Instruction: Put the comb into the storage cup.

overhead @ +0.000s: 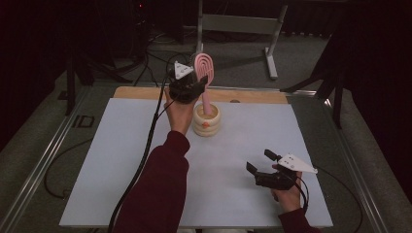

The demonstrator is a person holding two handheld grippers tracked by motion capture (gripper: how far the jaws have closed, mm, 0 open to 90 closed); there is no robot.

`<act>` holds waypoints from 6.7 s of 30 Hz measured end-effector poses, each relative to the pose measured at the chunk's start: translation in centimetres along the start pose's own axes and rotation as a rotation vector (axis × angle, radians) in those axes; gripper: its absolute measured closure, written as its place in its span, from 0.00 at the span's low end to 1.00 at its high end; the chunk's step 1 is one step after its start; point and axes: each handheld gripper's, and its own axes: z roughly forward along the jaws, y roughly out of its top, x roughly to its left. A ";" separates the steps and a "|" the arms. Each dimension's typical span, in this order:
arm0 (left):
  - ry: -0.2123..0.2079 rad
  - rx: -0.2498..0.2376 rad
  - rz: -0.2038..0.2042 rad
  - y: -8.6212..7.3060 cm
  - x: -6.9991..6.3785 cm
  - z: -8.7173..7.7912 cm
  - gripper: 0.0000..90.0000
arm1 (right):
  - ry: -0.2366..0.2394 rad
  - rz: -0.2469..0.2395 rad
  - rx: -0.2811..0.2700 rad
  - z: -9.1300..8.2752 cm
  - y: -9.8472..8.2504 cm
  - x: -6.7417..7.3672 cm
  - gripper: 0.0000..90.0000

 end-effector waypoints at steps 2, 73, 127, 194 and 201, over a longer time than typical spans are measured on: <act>0.001 0.000 -0.003 -0.1 0.0 0.1 0.72 | 0.001 -0.001 -0.003 0.0 0.0 0.0 0.11; 0.012 0.061 0.008 -3.1 -1.4 3.3 0.72 | 0.003 0.013 -0.016 -0.3 0.1 -0.2 0.11; 0.023 0.103 -0.009 -5.5 -1.8 4.2 0.72 | 0.003 0.019 -0.012 -0.1 0.0 -0.2 0.11; 0.024 0.126 -0.062 -8.0 -1.1 4.6 0.72 | 0.003 0.019 -0.009 0.0 0.0 -0.2 0.11; 0.025 0.135 -0.066 -8.0 -0.6 4.4 0.71 | 0.003 0.020 -0.006 0.1 -0.1 -0.1 0.11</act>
